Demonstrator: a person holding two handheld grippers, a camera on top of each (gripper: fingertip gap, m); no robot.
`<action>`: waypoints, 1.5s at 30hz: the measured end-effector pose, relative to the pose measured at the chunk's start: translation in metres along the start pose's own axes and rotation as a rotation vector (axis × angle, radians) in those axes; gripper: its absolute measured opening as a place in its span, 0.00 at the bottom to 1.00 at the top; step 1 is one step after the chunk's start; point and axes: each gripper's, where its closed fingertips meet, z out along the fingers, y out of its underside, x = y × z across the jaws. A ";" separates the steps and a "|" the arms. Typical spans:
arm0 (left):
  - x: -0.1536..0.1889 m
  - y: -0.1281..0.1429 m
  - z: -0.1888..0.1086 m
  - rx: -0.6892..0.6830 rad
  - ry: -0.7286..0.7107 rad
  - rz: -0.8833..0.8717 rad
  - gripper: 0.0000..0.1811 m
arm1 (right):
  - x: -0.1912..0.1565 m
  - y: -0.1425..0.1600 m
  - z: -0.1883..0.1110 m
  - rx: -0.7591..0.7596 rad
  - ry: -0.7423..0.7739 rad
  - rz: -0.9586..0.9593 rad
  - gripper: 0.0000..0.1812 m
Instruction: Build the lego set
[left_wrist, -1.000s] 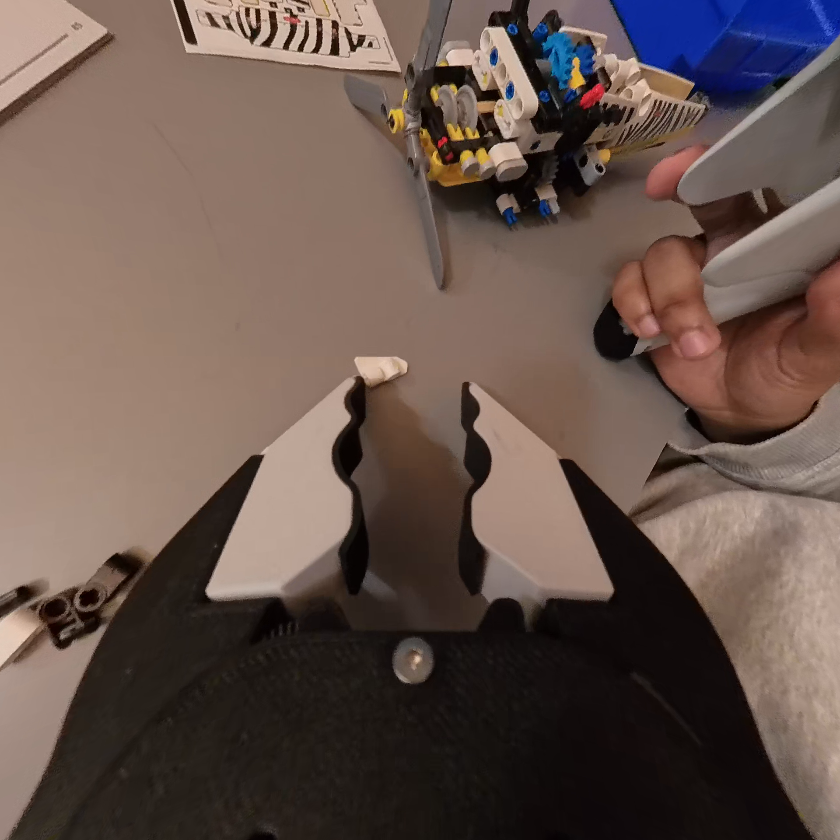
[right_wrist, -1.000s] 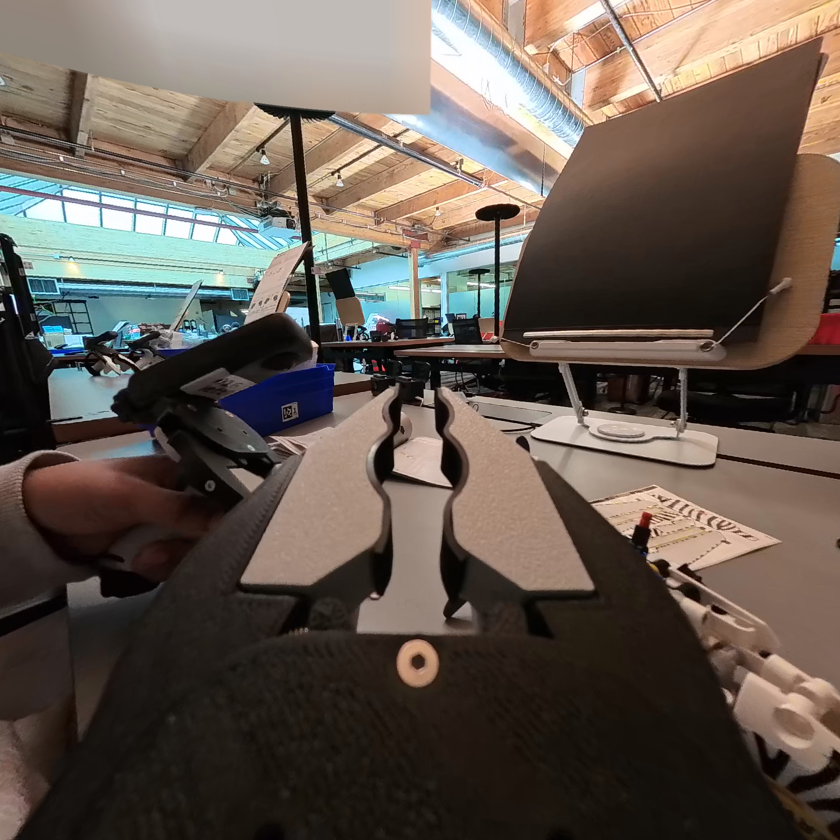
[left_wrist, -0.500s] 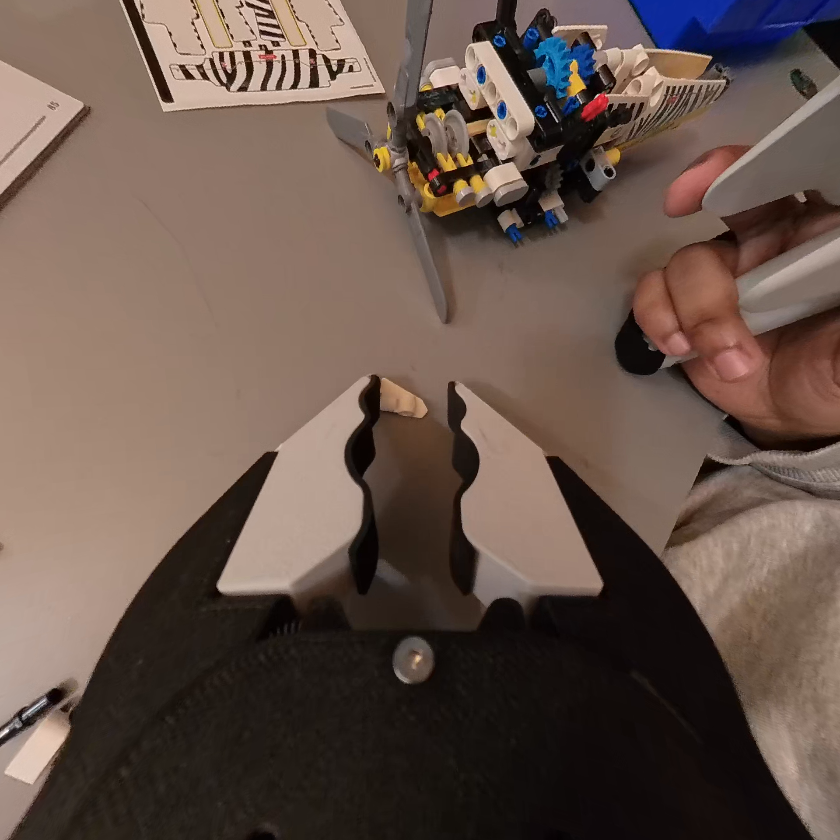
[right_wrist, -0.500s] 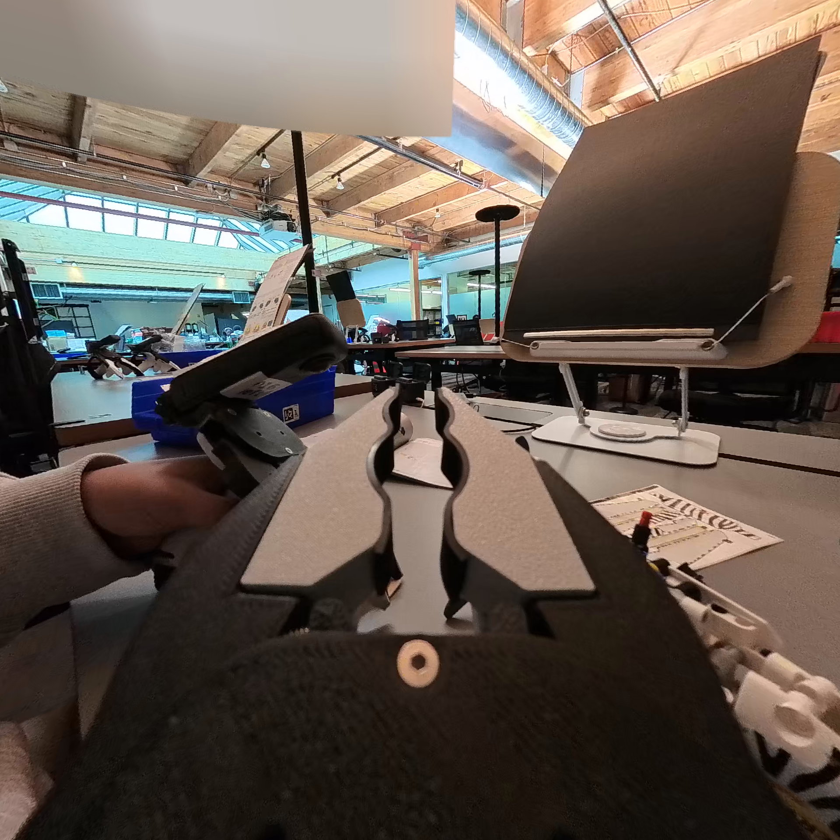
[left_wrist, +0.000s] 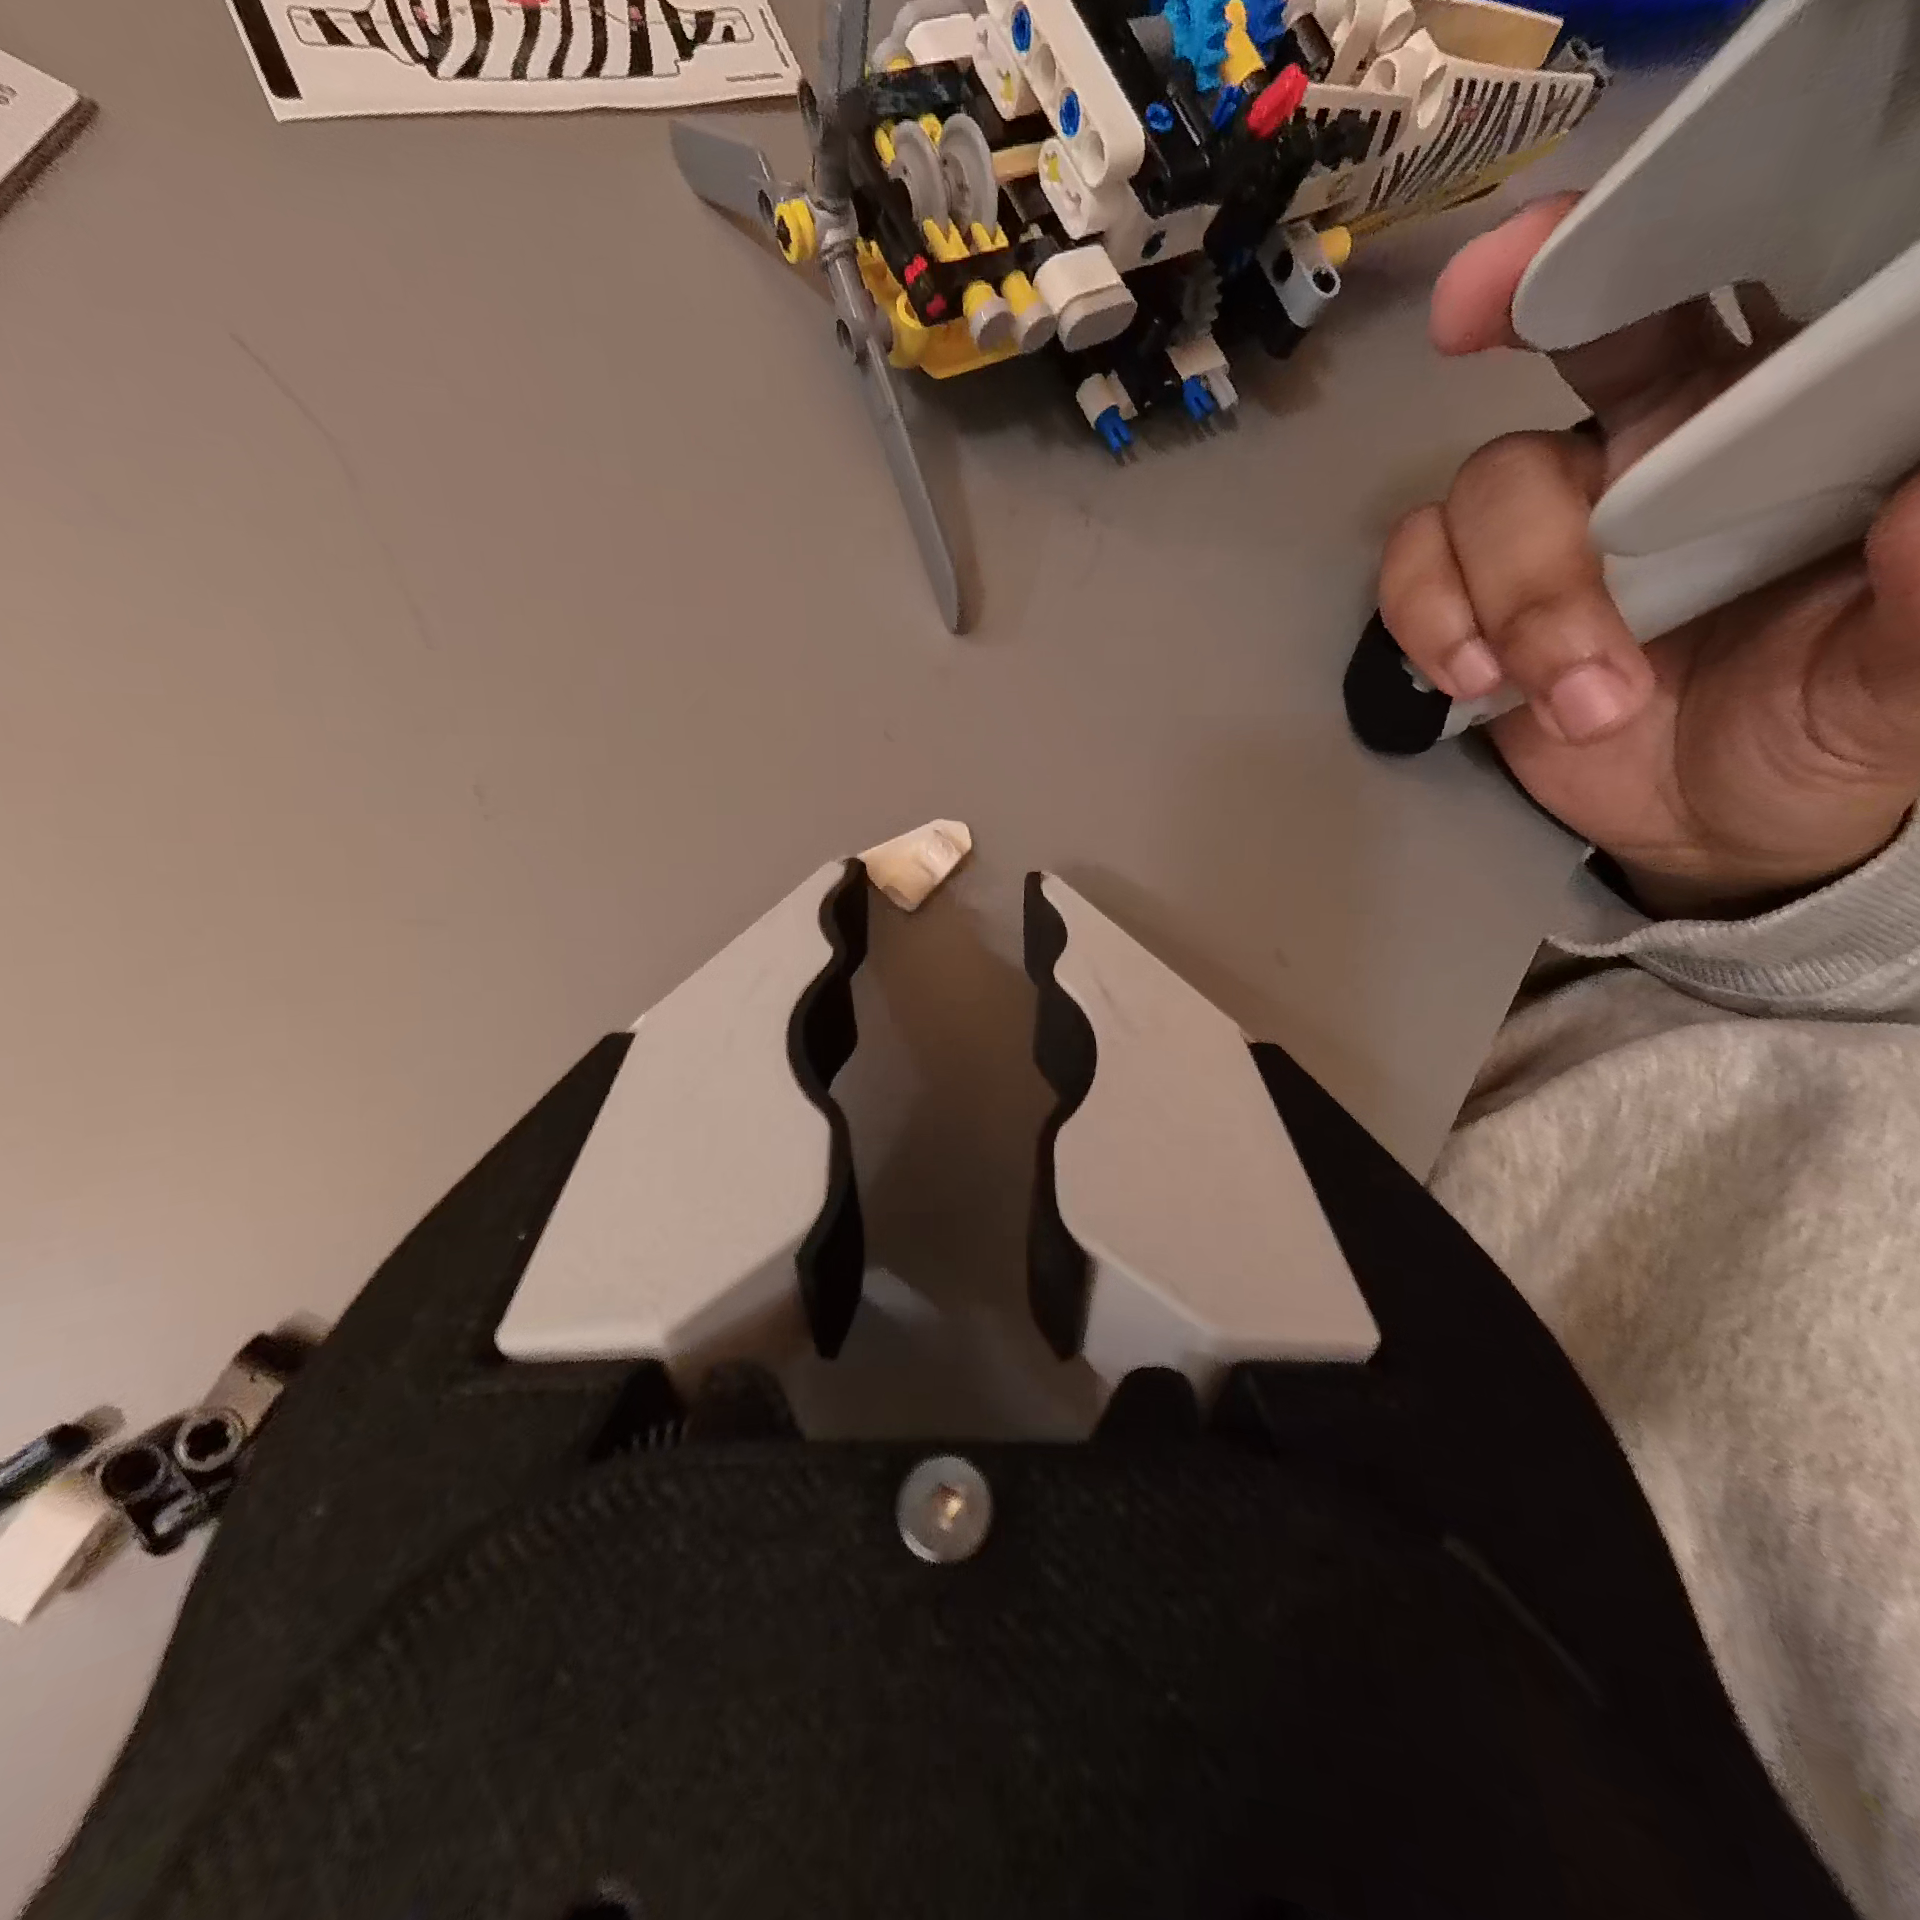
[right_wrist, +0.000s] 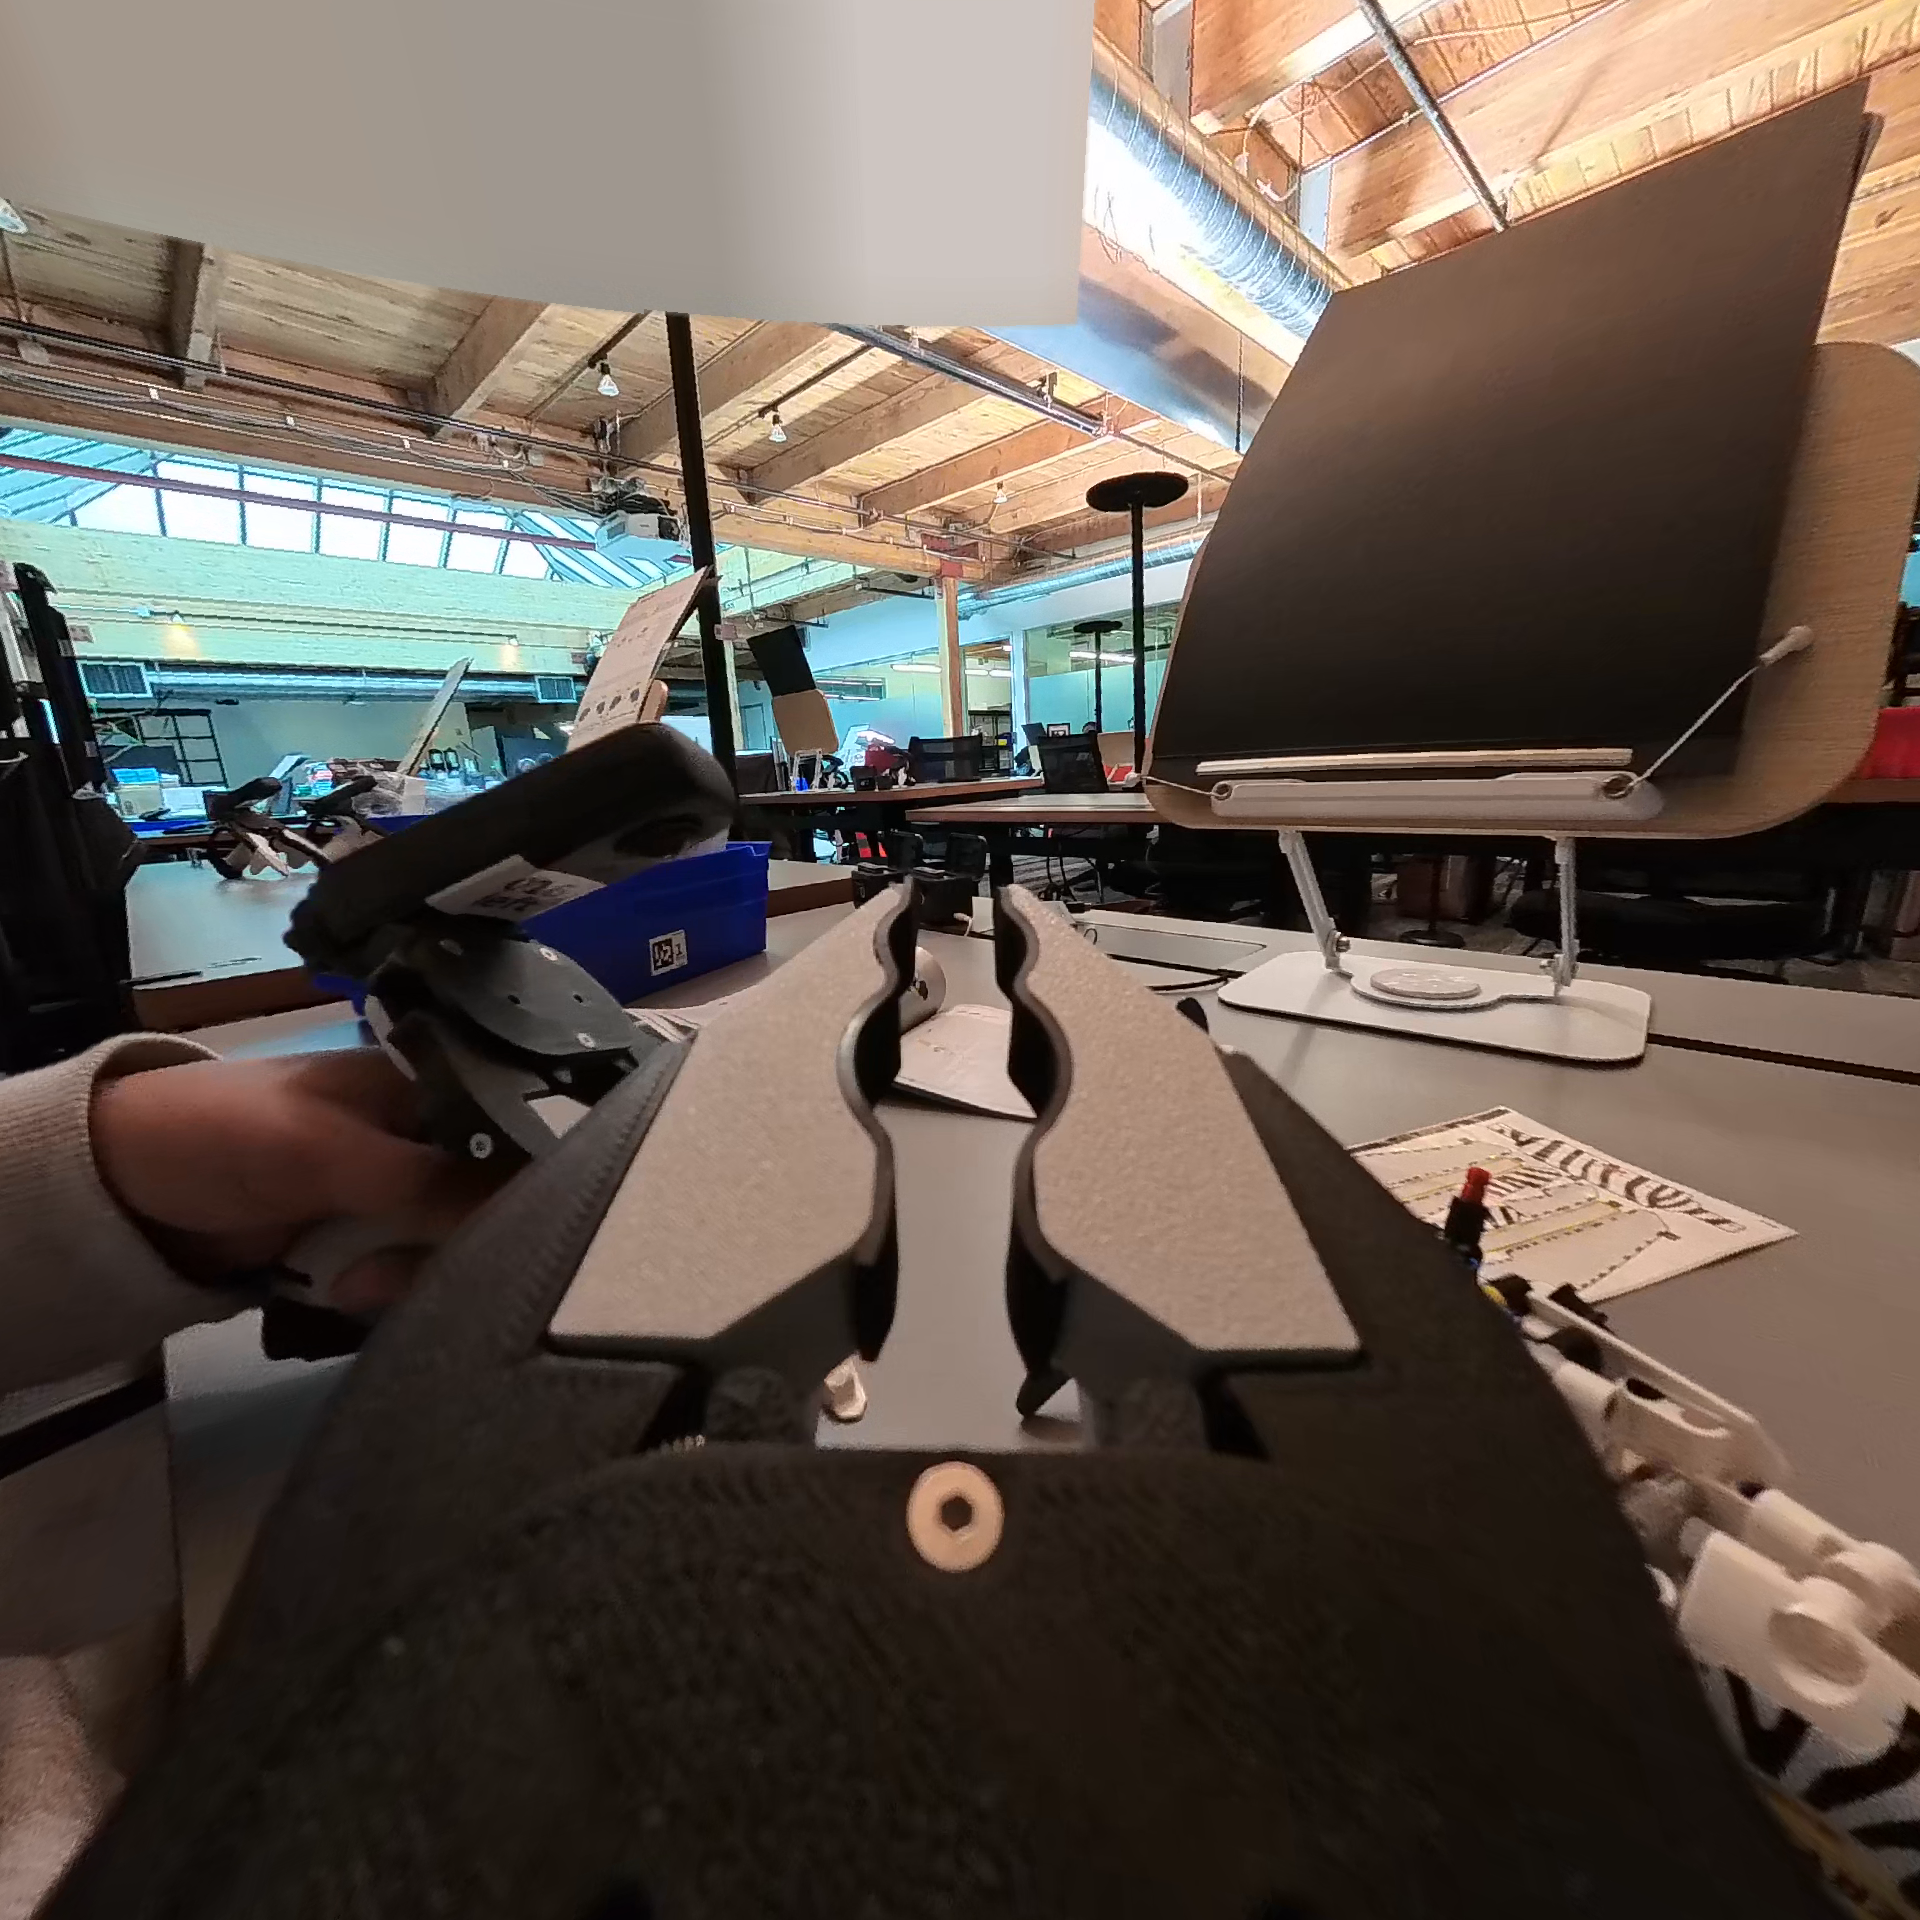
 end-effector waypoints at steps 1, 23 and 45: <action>0.001 0.002 -0.001 -0.003 0.000 0.000 0.16 | 0.000 0.000 0.000 0.000 0.000 0.000 0.06; -0.015 -0.046 -0.065 0.577 0.188 -0.180 0.24 | 0.000 -0.001 -0.003 -0.013 0.002 -0.014 0.07; -0.018 -0.057 -0.092 0.773 0.304 -0.224 0.30 | 0.000 0.001 0.001 -0.022 0.012 -0.022 0.08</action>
